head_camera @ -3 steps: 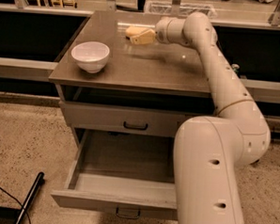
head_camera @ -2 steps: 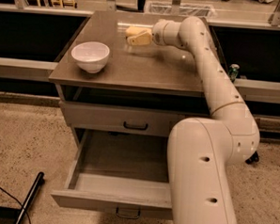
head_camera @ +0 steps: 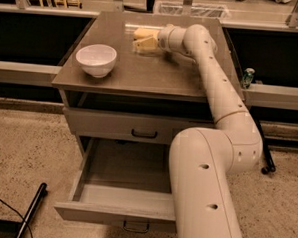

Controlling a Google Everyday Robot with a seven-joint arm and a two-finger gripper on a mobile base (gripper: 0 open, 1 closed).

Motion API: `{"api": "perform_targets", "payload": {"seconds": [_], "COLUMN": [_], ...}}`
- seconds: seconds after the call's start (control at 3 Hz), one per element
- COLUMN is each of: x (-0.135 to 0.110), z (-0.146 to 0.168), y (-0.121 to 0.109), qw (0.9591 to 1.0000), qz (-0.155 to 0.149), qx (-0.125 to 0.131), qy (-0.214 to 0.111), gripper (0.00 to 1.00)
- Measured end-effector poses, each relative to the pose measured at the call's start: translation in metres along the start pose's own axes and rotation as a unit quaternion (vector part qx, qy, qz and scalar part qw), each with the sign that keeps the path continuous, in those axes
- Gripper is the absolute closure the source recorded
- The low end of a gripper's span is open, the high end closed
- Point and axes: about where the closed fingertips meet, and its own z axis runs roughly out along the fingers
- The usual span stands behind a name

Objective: Place sponge into middle drawer

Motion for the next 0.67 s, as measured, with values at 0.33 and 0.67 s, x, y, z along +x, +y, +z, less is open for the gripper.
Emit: {"api": "perform_targets", "payload": {"seconds": [0.33,0.67], "x": [0.0033,0.0019], "z": [0.0039,0.0032], "y": [-0.0050,-0.0056], "qw": [0.9998,0.9997], "qz": [0.017,0.021], "qx": [0.007,0.007], "qy": [-0.007,-0.011], "gripper": [0.19,0.42]}}
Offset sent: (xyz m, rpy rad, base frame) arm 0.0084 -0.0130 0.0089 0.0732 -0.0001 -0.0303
